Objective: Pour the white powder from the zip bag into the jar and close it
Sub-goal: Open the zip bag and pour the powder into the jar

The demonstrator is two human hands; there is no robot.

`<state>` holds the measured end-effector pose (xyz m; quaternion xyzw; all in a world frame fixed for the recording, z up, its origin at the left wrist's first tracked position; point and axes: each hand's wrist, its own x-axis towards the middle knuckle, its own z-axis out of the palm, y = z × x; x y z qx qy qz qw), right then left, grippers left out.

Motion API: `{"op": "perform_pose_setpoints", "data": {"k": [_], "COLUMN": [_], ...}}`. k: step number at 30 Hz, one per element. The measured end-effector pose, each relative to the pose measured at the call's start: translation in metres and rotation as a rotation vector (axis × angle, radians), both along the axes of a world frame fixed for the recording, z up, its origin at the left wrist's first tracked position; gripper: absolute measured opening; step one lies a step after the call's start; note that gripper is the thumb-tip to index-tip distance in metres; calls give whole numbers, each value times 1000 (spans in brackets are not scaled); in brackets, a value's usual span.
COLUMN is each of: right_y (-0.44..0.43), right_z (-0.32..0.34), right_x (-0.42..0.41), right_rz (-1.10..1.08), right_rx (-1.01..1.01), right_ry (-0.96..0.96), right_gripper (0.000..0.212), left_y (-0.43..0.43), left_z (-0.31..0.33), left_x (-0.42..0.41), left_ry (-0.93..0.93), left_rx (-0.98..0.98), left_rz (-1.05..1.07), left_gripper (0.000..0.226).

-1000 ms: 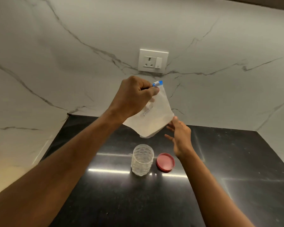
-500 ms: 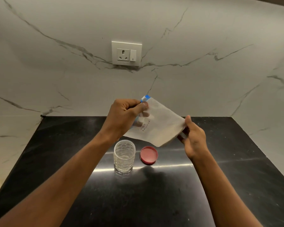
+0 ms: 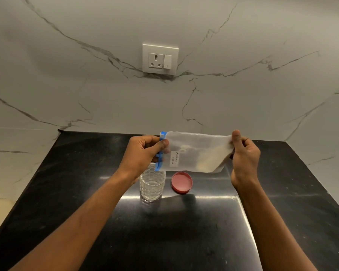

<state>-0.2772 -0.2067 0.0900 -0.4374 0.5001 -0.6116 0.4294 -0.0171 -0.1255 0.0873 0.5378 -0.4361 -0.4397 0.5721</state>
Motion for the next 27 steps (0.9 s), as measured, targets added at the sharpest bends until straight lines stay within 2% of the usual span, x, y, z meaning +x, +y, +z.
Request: {"op": "perform_pose_setpoints", "data": {"k": [7,13,27], "right_y": [2,4,3], "right_z": [6,13,25], "right_x": [13,19,26], "right_rz": [3,-8,28], "right_rx": [-188,-276,-322], "right_ry": [178,338,452], "right_gripper": [22,20,25], "left_y": [7,11,17], "left_z": [-15,-23,-29], "left_x": [9,11,17], "left_ry": [81,91,136], "left_rx": [16,-8,-27], "left_rz": [62,91,117], "left_gripper": [23,20,19]}}
